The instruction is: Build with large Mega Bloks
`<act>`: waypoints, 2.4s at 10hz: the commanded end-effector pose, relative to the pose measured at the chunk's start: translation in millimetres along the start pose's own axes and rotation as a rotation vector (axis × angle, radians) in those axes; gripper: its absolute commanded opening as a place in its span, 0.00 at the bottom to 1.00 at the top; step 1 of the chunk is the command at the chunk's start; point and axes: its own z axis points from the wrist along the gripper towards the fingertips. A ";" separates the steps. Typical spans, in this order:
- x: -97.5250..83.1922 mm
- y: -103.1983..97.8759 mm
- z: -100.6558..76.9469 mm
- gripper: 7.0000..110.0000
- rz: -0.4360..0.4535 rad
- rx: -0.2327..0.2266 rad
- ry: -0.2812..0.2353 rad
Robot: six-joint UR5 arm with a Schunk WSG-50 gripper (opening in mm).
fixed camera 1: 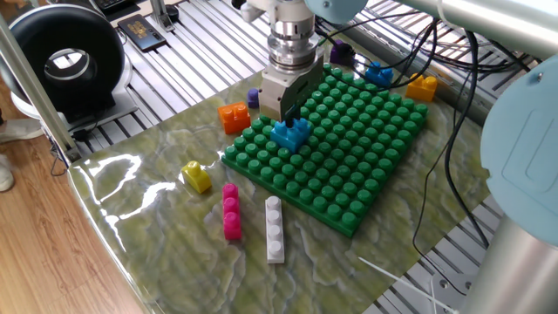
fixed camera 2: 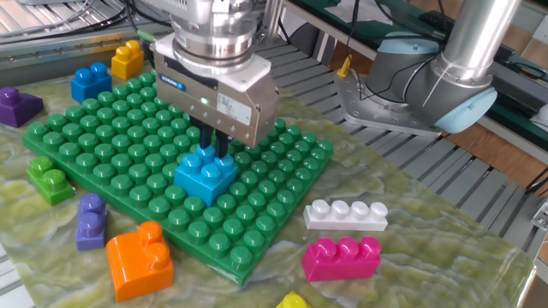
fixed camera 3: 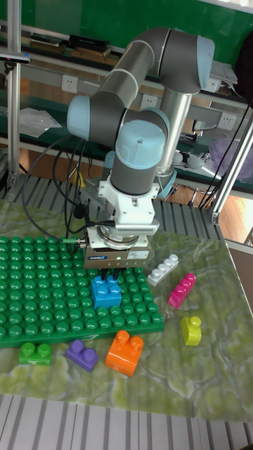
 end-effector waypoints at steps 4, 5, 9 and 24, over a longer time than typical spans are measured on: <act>-24.7 -1.8 -10.6 0.15 0.004 -0.005 0.008; -29.2 -4.4 -7.0 0.15 0.001 0.002 0.005; -37.3 -7.2 -0.8 0.15 0.000 0.008 -0.001; -31.2 -0.5 11.8 0.15 0.001 -0.008 -0.012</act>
